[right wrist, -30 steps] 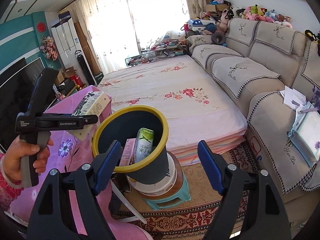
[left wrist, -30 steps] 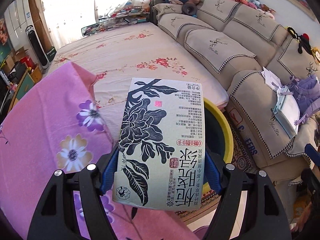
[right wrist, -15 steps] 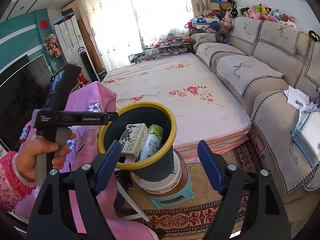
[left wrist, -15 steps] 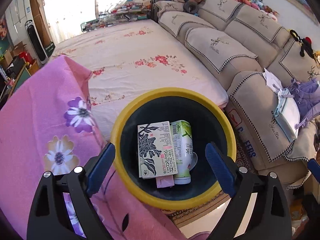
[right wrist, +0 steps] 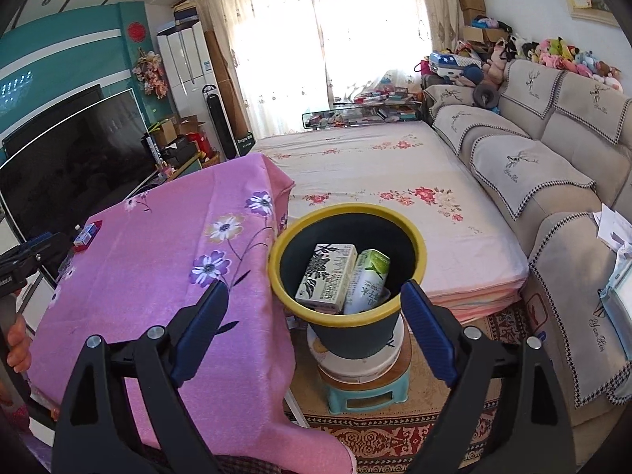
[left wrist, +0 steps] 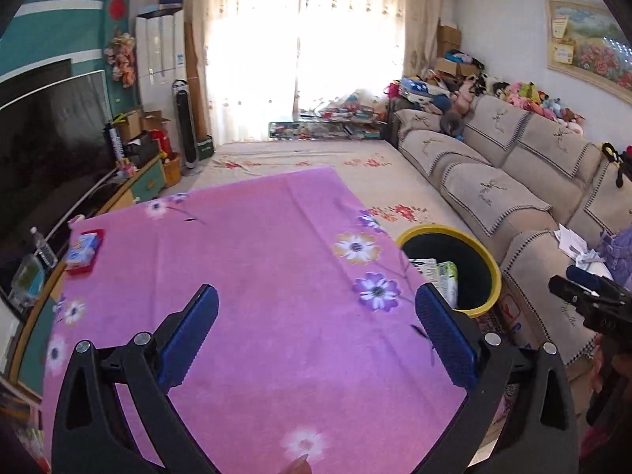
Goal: Collect trash
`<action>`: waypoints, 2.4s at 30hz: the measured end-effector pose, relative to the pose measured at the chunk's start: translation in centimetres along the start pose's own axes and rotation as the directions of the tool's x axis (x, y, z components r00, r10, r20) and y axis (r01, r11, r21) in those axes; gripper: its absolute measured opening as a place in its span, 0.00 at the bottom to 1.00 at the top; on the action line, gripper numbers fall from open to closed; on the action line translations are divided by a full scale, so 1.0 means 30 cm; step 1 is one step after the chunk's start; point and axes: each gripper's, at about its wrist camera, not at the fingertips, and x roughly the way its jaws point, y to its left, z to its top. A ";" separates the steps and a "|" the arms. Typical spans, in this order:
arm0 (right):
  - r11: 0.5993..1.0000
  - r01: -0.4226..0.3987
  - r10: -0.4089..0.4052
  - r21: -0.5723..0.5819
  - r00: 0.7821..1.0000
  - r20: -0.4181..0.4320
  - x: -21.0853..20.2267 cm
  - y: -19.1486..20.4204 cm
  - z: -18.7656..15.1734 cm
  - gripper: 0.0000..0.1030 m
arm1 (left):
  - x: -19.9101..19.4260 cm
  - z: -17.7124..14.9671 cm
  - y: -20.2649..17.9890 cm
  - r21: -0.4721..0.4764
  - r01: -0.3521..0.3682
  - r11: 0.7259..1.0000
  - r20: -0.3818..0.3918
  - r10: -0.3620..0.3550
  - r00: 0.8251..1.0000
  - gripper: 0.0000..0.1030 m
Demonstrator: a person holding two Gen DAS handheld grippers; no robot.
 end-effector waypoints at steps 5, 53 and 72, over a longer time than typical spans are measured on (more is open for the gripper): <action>0.998 0.005 0.000 -0.065 0.997 0.073 -0.114 0.120 -0.002 0.86 | -0.245 -0.094 0.190 -0.069 -0.069 0.995 0.072 0.074 0.995 0.95; 0.991 0.033 -0.005 -0.133 0.978 0.206 -0.326 0.271 -0.055 0.91 | -0.645 -0.317 0.354 -0.187 -0.268 0.945 0.118 0.293 0.949 0.95; 0.991 0.031 -0.003 -0.132 0.979 0.203 -0.321 0.267 -0.055 0.91 | -0.619 -0.318 0.346 -0.180 -0.258 0.949 0.103 0.279 0.955 0.95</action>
